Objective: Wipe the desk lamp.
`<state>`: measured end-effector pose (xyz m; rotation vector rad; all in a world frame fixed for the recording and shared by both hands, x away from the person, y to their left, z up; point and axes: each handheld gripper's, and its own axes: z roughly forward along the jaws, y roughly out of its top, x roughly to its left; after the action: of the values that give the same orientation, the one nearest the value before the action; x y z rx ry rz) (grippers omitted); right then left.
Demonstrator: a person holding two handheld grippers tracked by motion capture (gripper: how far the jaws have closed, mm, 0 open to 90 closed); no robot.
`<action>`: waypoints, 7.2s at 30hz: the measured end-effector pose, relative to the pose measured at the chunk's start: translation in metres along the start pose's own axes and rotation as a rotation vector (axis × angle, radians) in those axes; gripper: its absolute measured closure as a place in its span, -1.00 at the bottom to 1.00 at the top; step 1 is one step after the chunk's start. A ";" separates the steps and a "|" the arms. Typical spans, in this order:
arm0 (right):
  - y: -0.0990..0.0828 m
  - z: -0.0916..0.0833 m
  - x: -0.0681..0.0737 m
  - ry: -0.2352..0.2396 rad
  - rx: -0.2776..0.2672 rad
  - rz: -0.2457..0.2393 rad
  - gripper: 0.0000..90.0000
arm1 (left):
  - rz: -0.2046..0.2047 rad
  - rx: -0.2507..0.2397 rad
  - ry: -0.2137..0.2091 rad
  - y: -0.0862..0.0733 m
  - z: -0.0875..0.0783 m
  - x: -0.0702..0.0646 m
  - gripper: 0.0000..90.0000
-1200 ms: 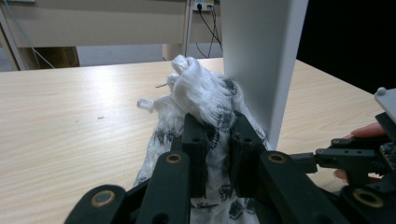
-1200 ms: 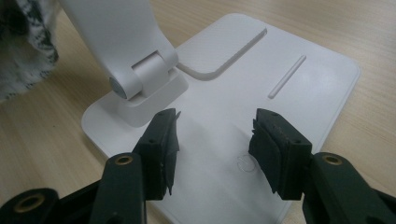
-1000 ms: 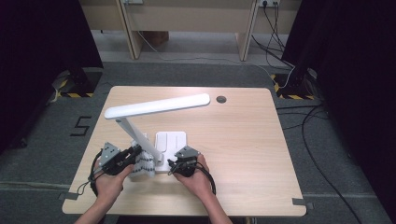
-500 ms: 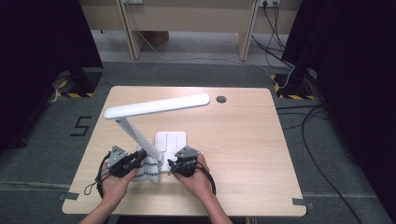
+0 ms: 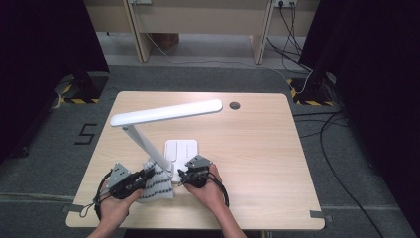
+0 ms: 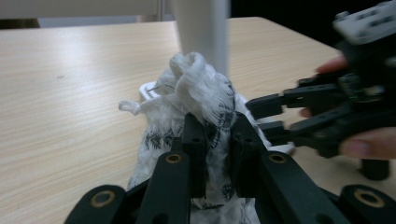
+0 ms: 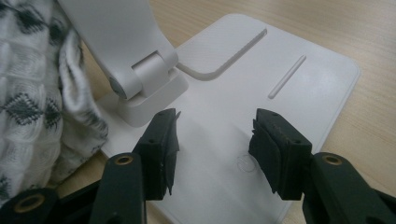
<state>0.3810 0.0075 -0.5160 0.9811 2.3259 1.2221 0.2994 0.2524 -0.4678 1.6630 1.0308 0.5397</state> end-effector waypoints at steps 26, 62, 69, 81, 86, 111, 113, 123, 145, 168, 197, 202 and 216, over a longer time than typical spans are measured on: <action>0.002 0.003 -0.002 0.011 -0.003 0.003 0.10 | 0.044 -0.054 -0.088 0.024 -0.014 -0.023 0.74; 0.036 -0.069 0.036 -0.084 -0.162 -0.326 -0.66 | -0.005 -0.049 -0.146 0.058 0.037 -0.052 0.74; 0.034 -0.070 0.031 -0.092 -0.187 -0.308 -0.28 | -0.025 -0.072 -0.157 0.061 0.033 -0.053 0.74; 0.034 -0.084 0.022 -0.036 -0.208 -0.249 0.58 | -0.038 -0.081 -0.146 0.062 0.032 -0.049 0.72; 0.034 -0.089 0.022 -0.030 -0.231 -0.250 0.46 | -0.044 -0.087 -0.142 0.063 0.032 -0.047 0.72; 0.035 -0.094 0.031 -0.113 -0.250 -0.358 0.78 | -0.036 -0.089 -0.149 0.065 0.031 -0.050 0.71; 0.036 -0.094 0.029 -0.100 -0.250 -0.348 0.79 | -0.033 -0.095 -0.157 0.066 0.031 -0.049 0.65; 0.044 -0.097 0.019 -0.101 -0.249 -0.304 0.81 | 0.060 -0.149 -0.124 0.068 0.001 -0.045 0.03; 0.095 -0.091 0.032 -0.104 -0.301 -0.312 0.80 | 0.177 0.068 -0.014 0.028 -0.015 0.033 0.06; 0.131 -0.090 0.045 -0.056 -0.326 -0.314 0.78 | 0.264 0.226 -0.185 -0.017 0.055 0.014 0.06; 0.141 -0.077 0.044 -0.042 -0.305 -0.298 0.76 | 0.262 0.278 -0.175 -0.030 0.065 0.016 0.12; 0.137 -0.068 0.043 -0.032 -0.278 -0.283 0.76 | 0.269 0.279 -0.173 -0.030 0.065 0.016 0.11; 0.138 -0.053 0.040 -0.025 -0.251 -0.275 0.76 | 0.283 0.276 -0.176 -0.030 0.064 0.014 0.09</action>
<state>0.3806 0.0594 -0.3721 0.5675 2.1347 1.3349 0.3456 0.2317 -0.5200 2.0800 0.7715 0.4371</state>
